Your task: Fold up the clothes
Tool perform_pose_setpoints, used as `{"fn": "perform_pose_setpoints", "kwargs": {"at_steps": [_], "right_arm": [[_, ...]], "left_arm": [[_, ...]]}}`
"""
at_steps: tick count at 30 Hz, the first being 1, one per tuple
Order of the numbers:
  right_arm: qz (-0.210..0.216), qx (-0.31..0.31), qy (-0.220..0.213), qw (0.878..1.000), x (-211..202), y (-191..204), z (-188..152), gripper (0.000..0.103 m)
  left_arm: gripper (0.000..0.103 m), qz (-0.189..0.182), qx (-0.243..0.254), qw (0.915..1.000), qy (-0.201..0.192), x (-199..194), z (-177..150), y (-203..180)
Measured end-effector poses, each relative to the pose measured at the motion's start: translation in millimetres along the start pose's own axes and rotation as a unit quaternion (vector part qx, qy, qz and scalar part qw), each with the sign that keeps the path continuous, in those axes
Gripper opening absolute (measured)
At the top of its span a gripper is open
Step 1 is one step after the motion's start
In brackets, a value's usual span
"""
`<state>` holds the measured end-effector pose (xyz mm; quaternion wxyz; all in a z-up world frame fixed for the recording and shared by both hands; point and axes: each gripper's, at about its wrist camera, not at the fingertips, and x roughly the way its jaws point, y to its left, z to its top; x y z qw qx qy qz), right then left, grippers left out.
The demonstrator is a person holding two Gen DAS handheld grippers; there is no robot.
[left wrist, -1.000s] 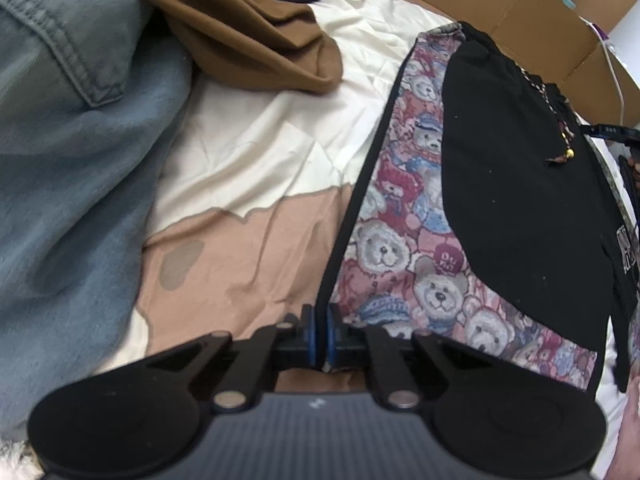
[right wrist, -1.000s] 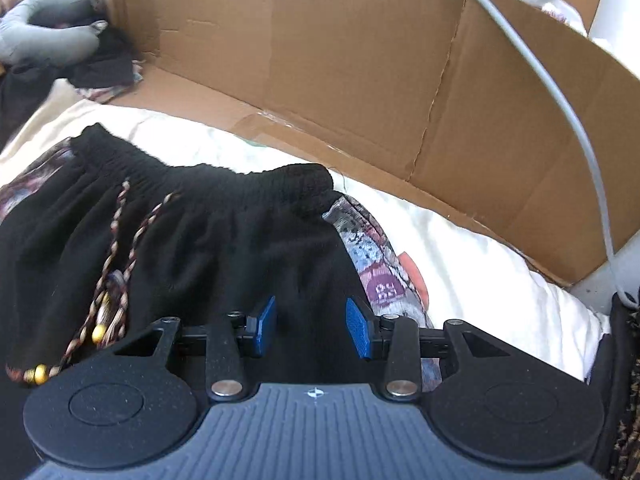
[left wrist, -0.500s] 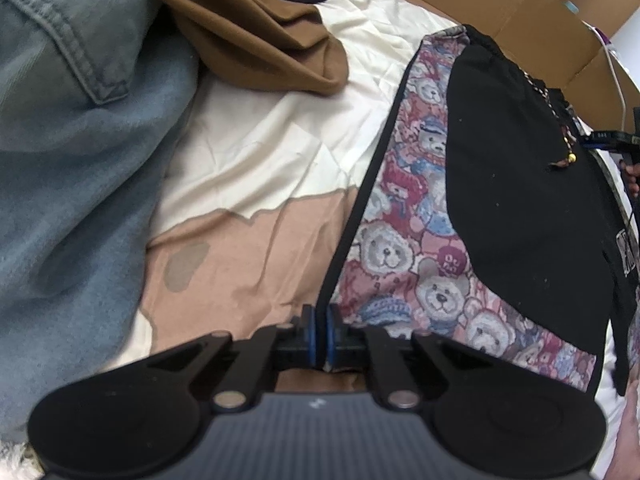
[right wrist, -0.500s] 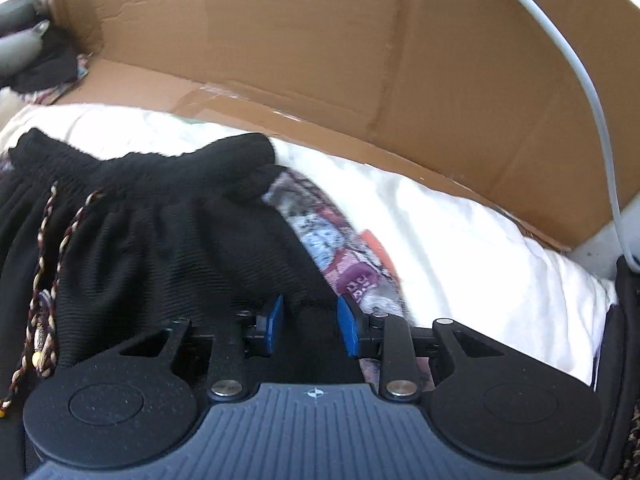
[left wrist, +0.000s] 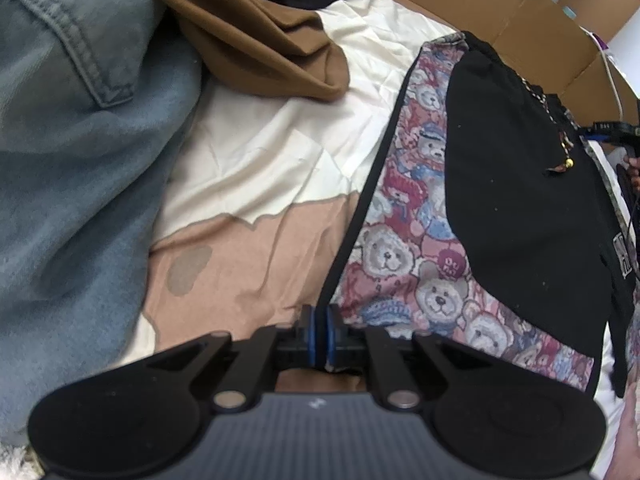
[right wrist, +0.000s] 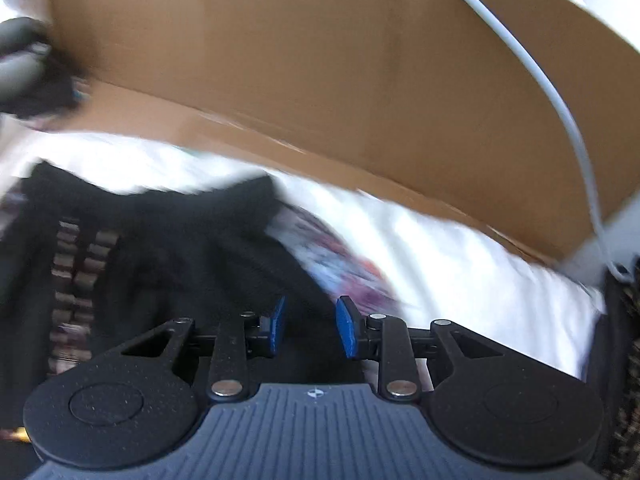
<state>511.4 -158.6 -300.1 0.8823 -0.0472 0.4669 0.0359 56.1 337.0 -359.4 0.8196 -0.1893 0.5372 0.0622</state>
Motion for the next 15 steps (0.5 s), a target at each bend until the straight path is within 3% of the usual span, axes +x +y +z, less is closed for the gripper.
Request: {"fn": "perform_pose_setpoints", "kwargs": {"at_steps": [6, 15], "right_arm": [[0.046, -0.023, -0.01, 0.999, 2.0, 46.6, -4.3, 0.034], [0.064, -0.05, 0.023, 0.996, 29.4, 102.7, -4.6, 0.036]], "left_arm": [[0.007, 0.001, 0.001, 1.0, -0.002, -1.1, -1.0, -0.7], [0.007, -0.014, -0.016, 0.9995, -0.022, -7.4, -4.2, 4.0]]}}
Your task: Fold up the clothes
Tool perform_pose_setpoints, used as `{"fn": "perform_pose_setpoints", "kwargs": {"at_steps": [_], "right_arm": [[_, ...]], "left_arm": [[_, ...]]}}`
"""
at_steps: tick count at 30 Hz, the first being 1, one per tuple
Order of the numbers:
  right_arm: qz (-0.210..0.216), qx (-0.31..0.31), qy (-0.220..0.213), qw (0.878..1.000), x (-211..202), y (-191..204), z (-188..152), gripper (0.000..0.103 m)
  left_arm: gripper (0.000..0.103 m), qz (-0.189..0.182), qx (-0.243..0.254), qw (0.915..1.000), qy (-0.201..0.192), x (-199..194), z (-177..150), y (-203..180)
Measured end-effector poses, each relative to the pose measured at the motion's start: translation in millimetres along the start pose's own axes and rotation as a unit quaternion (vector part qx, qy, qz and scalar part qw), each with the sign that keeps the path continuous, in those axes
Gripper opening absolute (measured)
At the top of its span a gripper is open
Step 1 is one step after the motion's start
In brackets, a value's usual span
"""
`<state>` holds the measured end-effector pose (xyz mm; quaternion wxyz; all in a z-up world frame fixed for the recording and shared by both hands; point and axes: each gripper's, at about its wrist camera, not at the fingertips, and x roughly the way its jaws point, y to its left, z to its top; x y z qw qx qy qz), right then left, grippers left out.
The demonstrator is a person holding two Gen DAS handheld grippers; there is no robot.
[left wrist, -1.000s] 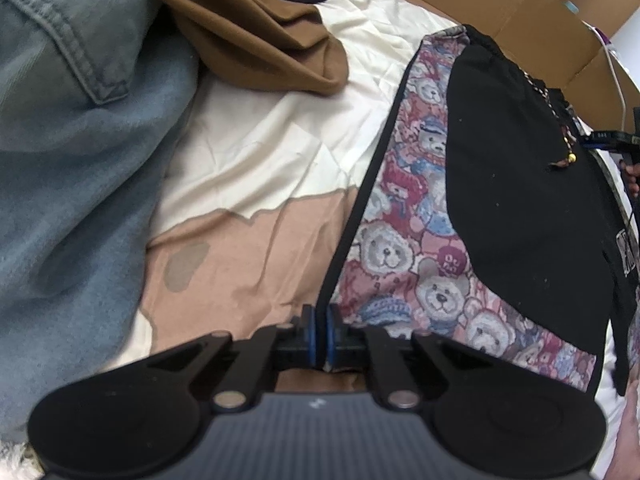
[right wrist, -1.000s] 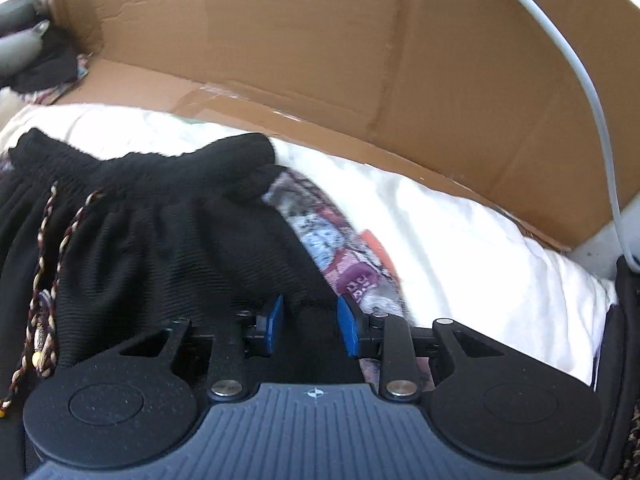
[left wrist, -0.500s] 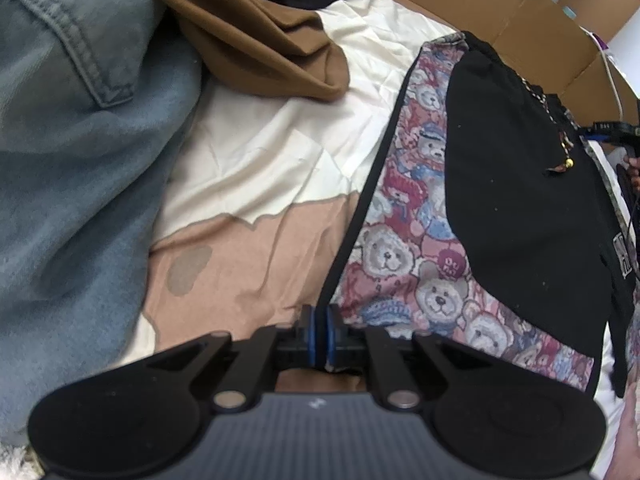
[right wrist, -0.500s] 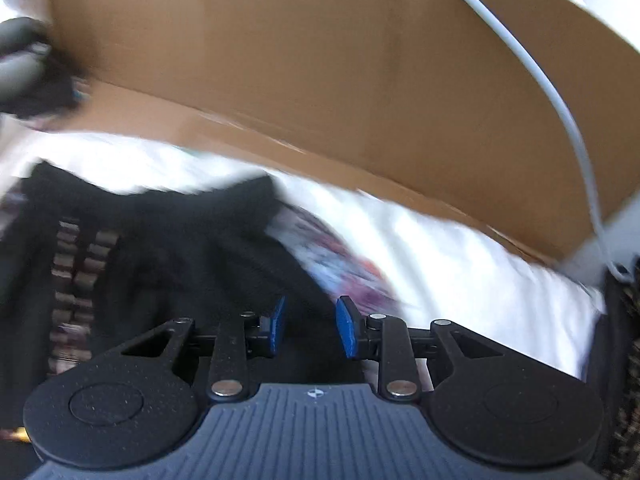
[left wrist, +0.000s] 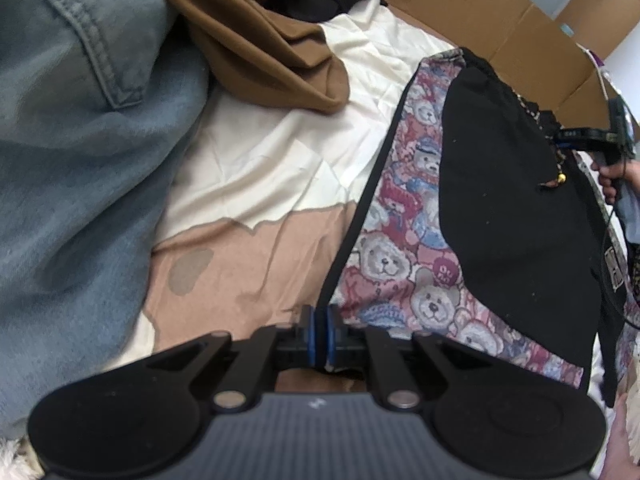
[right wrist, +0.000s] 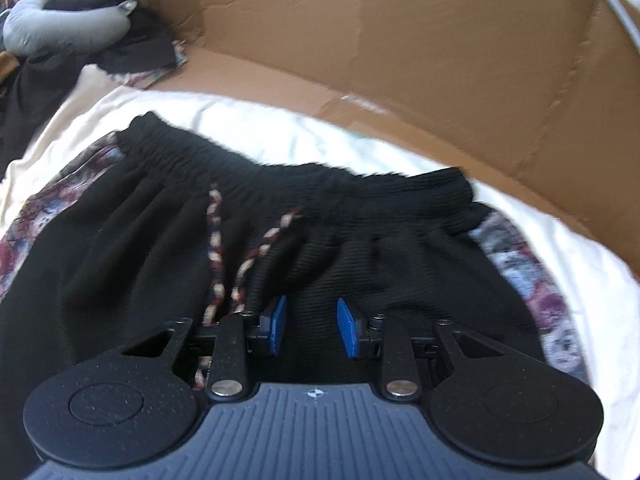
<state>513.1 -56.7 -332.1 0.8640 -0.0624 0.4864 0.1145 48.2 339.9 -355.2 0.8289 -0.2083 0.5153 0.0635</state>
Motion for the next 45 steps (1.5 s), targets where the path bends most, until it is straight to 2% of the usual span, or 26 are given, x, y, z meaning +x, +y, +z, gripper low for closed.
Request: {"fn": "perform_pose_setpoints", "kwargs": {"at_steps": [5, 8, 13, 18, 22, 25, 28, 32, 38, 40, 42, 45], "right_arm": [[-0.009, 0.003, 0.013, 1.0, 6.7, 3.8, 4.5, 0.04], [-0.013, 0.013, 0.027, 0.999, -2.6, 1.9, 9.5, 0.044], [-0.015, 0.014, 0.014, 1.0, -39.9, 2.7, 7.4, 0.047], [-0.013, 0.044, -0.002, 0.999, -91.5, 0.0, -6.1, 0.05], [-0.011, 0.068, -0.015, 0.998, -135.9, -0.6, -27.7, 0.051], [-0.015, 0.06, -0.02, 0.998, -168.8, 4.8, -46.3, 0.052], [-0.015, 0.074, -0.026, 0.997, -200.1, 5.7, -63.3, 0.052], [-0.023, 0.11, -0.037, 0.993, -238.2, 6.0, -88.4, 0.052], [-0.038, 0.141, -0.038, 0.989, -282.6, 10.9, -132.8, 0.052], [-0.047, 0.143, -0.035, 0.988, -291.7, 13.3, -143.8, 0.052], [-0.049, 0.155, -0.033, 0.986, -298.8, 13.6, -153.1, 0.052], [-0.051, 0.163, -0.03, 0.985, -306.7, 16.1, -165.2, 0.052]], "left_arm": [[0.008, -0.012, -0.017, 0.9997, -0.016, -8.9, -1.2, 3.4], [0.008, -0.013, -0.019, 0.9993, -0.03, -18.8, 0.4, 2.5], [0.014, -0.036, -0.026, 0.9984, -0.034, -22.9, 4.5, 2.2], [0.035, -0.054, -0.01, 0.9982, -0.023, -12.4, 2.5, -3.3], [0.038, -0.05, -0.022, 0.9985, -0.005, 3.0, -4.7, 4.7], [0.04, -0.054, -0.025, 0.9981, 0.015, 7.0, -10.6, 10.5], [0.04, -0.057, -0.026, 0.9979, 0.013, 5.9, -11.1, 18.3], [0.04, -0.082, -0.08, 0.9934, 0.003, 13.1, -14.2, 29.8], [0.04, -0.119, -0.1, 0.9878, -0.009, 14.1, -22.5, 35.7], [0.039, -0.134, -0.122, 0.9833, -0.011, 13.7, -24.3, 42.5], [0.033, -0.149, -0.142, 0.9784, -0.016, 12.1, -26.3, 48.6], [0.033, -0.196, -0.177, 0.9634, -0.044, 8.8, -30.1, 57.0]]}}
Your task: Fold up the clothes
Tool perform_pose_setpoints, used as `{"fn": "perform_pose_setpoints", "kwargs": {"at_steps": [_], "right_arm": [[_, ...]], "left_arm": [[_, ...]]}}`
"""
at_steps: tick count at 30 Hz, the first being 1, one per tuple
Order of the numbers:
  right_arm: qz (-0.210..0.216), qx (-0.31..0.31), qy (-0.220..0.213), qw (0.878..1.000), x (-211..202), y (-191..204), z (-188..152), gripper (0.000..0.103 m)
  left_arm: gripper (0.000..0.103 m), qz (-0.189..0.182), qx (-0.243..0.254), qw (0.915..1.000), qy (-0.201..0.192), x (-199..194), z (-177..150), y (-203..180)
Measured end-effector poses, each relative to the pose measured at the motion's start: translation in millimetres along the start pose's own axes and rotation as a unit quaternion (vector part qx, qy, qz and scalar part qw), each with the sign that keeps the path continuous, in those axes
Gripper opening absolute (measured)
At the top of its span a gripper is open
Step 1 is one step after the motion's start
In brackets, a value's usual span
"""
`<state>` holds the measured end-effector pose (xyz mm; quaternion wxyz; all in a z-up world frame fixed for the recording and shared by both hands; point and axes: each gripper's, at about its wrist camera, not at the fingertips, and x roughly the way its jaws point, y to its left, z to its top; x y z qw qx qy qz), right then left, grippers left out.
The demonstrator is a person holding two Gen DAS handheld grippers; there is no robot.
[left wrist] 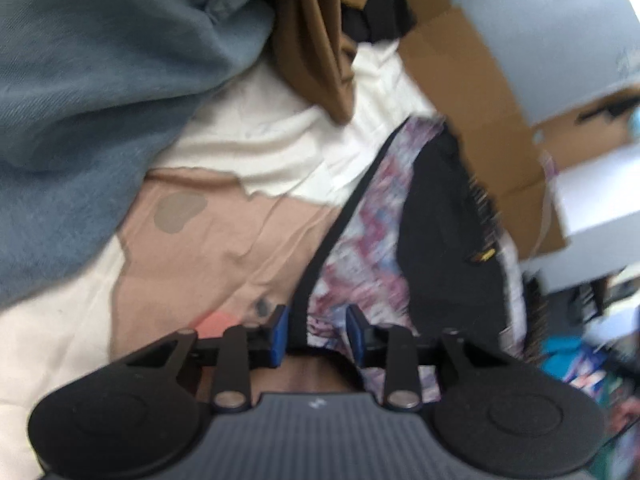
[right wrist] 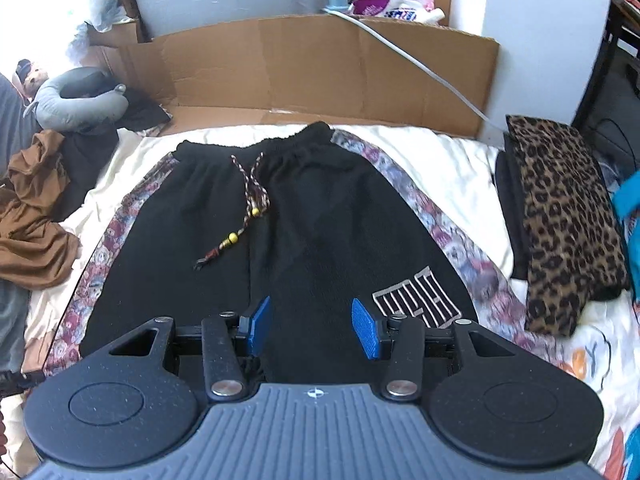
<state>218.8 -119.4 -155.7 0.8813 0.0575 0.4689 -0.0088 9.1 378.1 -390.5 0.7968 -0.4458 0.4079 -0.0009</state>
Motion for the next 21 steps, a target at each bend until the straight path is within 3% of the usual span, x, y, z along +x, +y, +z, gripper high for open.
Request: {"fn": "perform_pose_setpoints", "kwargs": {"at_steps": [3, 9, 13, 16, 18, 21], "right_arm": [[0.001, 0.004, 0.008, 1.0, -4.1, 0.4, -10.7, 0.052], [0.007, 0.015, 0.031, 0.999, -0.7, 5.3, -30.6, 0.052], [0.008, 0.029, 0.036, 0.999, 0.5, 7.5, -39.1, 0.052], [0.01, 0.032, 0.037, 0.999, 2.3, 9.7, -41.8, 0.052], [0.012, 0.031, 0.037, 0.999, 3.5, 11.9, -42.6, 0.052], [0.014, 0.026, 0.037, 0.999, 4.5, 16.4, -43.7, 0.052]], "left_arm": [[0.033, -0.036, -0.02, 0.9991, -0.013, 2.2, 2.3, 3.5], [0.033, -0.043, -0.016, 0.9988, 0.015, 28.2, 12.6, 0.0], [0.032, -0.039, -0.015, 0.9988, 0.027, 24.5, 9.2, 1.0], [0.022, -0.03, -0.017, 0.9989, 0.032, 19.4, 3.8, 2.7], [0.009, -0.022, -0.019, 0.9991, 0.032, 14.5, 1.6, 4.2], [0.007, -0.009, -0.016, 0.9996, 0.02, 6.2, 2.0, 0.5]]}}
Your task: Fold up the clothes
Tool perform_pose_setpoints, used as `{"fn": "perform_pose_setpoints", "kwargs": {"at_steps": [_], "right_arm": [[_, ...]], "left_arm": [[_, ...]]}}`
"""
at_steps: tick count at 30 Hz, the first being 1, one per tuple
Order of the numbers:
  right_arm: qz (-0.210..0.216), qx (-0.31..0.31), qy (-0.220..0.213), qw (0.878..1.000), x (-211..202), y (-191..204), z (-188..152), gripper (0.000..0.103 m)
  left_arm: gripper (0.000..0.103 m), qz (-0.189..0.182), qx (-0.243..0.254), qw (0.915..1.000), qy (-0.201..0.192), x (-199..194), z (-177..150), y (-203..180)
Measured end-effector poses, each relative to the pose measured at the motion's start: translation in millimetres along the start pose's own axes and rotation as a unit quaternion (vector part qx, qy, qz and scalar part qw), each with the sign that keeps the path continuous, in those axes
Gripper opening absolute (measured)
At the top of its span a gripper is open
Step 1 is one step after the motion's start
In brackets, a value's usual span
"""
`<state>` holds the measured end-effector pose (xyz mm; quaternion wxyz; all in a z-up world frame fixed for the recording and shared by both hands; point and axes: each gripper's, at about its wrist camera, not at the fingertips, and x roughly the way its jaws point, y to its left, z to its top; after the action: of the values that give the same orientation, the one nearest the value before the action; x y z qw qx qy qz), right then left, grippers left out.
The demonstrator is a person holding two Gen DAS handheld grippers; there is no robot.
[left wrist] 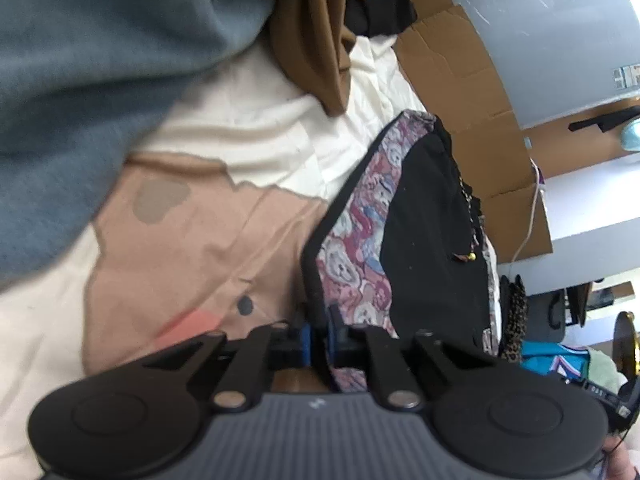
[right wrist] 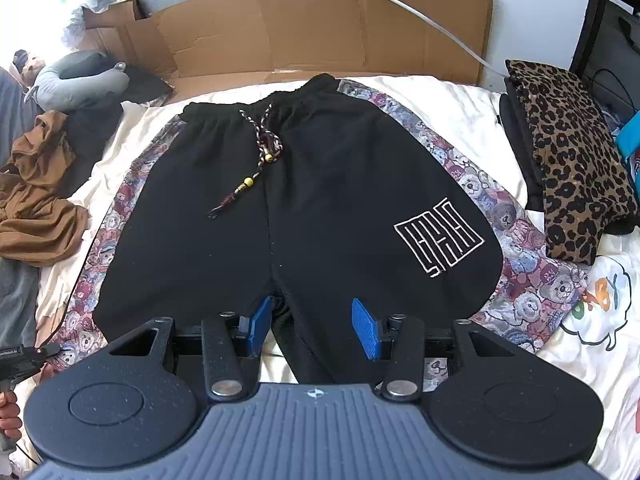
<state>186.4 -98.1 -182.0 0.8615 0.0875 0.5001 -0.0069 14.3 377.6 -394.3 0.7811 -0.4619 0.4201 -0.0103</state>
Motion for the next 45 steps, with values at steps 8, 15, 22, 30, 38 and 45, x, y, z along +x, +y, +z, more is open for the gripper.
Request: {"fn": "perform_pose_setpoints", "kwargs": {"at_steps": [8, 15, 22, 30, 38, 45], "right_arm": [[0.027, -0.02, 0.009, 0.999, 5.5, 23.9, -5.8, 0.052], [0.06, -0.049, 0.027, 0.997, 18.2, 53.5, -15.9, 0.052], [0.112, -0.083, 0.042, 0.989, 34.4, 99.1, -24.5, 0.052], [0.172, -0.119, 0.053, 0.976, 52.4, 160.0, -29.7, 0.052], [0.199, -0.152, 0.077, 0.965, 62.3, 208.7, -34.9, 0.052], [0.201, -0.168, 0.075, 0.962, 66.6, 227.2, -42.0, 0.052]], "left_arm": [[0.006, -0.01, 0.031, 0.9995, -0.001, -8.1, 3.6, -46.3], [0.006, -0.028, 0.045, 0.9984, 0.019, 8.7, 5.4, -81.2], [0.006, -0.053, 0.045, 0.9968, 0.041, 25.4, 3.1, -108.9], [0.007, -0.076, 0.03, 0.995, 0.057, 38.3, -3.1, -117.8], [0.006, -0.088, 0.011, 0.9943, 0.058, 39.7, -2.5, -117.7], [0.006, -0.108, 0.01, 0.9919, 0.065, 41.8, -4.4, -126.6]]}}
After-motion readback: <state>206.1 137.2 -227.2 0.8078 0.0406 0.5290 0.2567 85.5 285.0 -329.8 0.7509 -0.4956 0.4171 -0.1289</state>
